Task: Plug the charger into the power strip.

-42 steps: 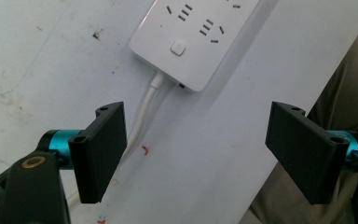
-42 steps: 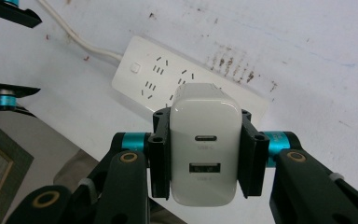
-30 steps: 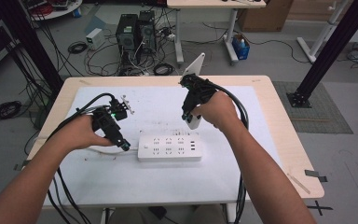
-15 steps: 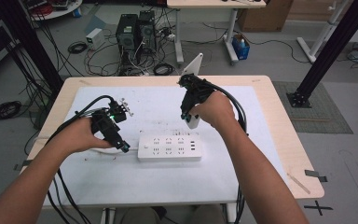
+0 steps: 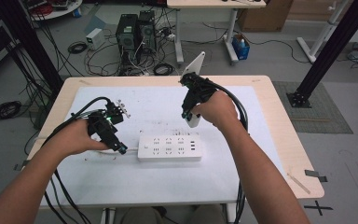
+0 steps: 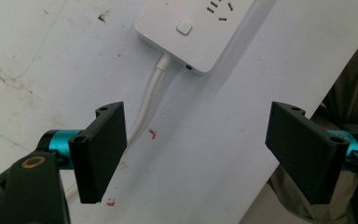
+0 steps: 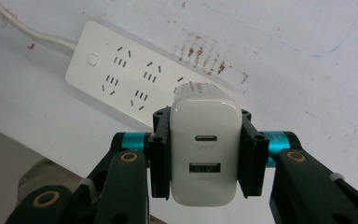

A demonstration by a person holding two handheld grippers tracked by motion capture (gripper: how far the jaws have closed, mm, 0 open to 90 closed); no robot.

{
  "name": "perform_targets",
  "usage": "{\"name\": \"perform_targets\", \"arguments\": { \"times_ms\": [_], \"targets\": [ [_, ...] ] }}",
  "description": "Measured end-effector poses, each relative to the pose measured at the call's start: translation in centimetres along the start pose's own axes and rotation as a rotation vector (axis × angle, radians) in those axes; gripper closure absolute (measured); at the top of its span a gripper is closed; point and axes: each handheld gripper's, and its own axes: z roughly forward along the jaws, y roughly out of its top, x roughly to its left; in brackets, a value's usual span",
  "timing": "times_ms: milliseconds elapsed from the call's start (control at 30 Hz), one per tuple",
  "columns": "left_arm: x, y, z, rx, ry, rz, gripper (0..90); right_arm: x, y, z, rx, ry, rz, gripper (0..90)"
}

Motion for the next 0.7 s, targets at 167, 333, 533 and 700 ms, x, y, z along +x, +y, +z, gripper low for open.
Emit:
{"name": "perform_targets", "arguments": {
  "times_ms": [167, 333, 533, 700],
  "targets": [
    [0.0, 0.0, 0.0, -0.002, -0.004, 0.010, 20.7, -0.2, 0.0, 0.1, -0.007, 0.012, -0.069, 62.2],
    [0.0, -0.1, 0.0, -0.009, -0.012, 0.017, 20.7, -0.1, 0.1, 0.4, 0.003, 0.024, -0.160, 62.2],
    [-0.1, -0.3, 0.3, -0.005, -0.022, 0.027, 20.7, 0.4, 0.6, 0.8, 0.007, 0.034, -0.237, 62.3],
    [-0.3, -0.4, 0.6, -0.001, -0.023, 0.038, 20.7, 1.1, 0.9, 1.1, 0.034, -0.001, -0.356, 62.3]
  ]
}}
